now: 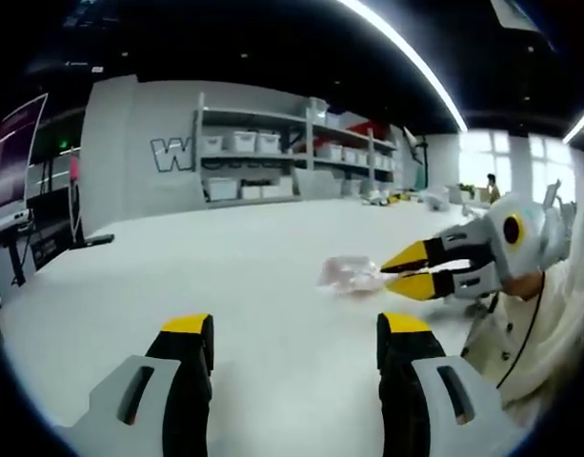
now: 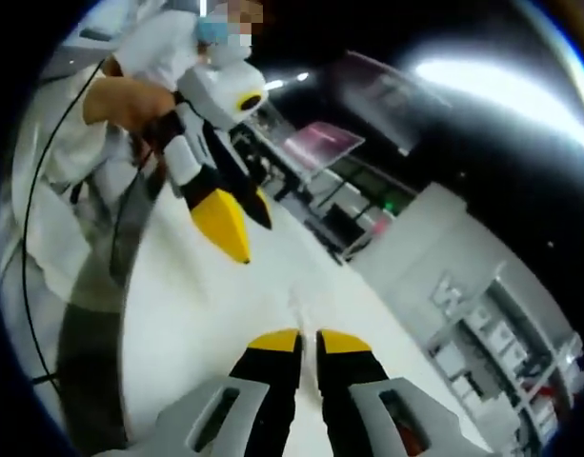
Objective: Open the resealable bag by pulling the two sides of the seal apart until the entire bag opening is separated and visibly accessible.
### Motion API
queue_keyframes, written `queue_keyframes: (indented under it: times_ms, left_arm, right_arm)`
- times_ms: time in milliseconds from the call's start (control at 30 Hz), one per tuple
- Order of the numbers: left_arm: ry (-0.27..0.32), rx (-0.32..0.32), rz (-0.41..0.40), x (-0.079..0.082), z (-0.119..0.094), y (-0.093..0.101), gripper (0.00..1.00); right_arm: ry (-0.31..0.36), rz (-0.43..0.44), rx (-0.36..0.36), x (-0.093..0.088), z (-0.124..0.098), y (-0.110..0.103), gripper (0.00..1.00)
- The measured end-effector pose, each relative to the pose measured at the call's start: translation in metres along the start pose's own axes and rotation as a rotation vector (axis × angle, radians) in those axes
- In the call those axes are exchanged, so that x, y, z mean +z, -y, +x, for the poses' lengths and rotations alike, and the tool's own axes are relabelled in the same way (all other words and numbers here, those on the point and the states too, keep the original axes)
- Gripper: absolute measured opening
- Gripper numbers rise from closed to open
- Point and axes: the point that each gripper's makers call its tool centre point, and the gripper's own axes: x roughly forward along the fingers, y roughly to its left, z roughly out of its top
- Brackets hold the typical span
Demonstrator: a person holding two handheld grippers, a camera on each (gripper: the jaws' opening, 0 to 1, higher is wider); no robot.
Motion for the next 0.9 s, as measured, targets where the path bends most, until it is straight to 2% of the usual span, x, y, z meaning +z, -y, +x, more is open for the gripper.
queue_keyframes:
  times_ms: [100,267,400,600,700,800,867,900]
  left_arm:
    - [-0.007,-0.006,-0.003,-0.002,0.002,0.002,0.68]
    - [-0.030,-0.073,-0.047,-0.007,0.007,0.016,0.54]
    - [-0.020,-0.082,-0.045,-0.006,0.009,0.020,0.55]
    - [-0.018,-0.070,-0.049,-0.005,0.009,0.016,0.56]
    - [-0.014,-0.069,-0.049,-0.004,0.009,0.017,0.56]
    - [-0.018,-0.073,-0.050,-0.005,0.010,0.018,0.57]
    - [-0.020,-0.078,-0.050,-0.005,0.011,0.020,0.57]
    - [-0.023,-0.082,-0.050,-0.005,0.011,0.021,0.57]
  right_arm:
    - [0.015,0.036,0.005,0.004,-0.003,-0.003,0.06]
    - [0.056,0.200,0.001,0.008,-0.008,-0.002,0.07]
    - [0.051,0.252,-0.011,0.004,-0.010,0.002,0.08]
    - [0.063,0.303,-0.010,0.007,-0.013,0.001,0.08]
    - [0.098,0.413,-0.002,0.015,-0.014,-0.002,0.08]
    - [0.103,0.506,-0.049,0.014,-0.014,0.007,0.09]
    - [0.112,0.591,-0.061,0.014,-0.013,0.010,0.10]
    - [0.116,0.664,-0.067,0.014,-0.012,0.012,0.11]
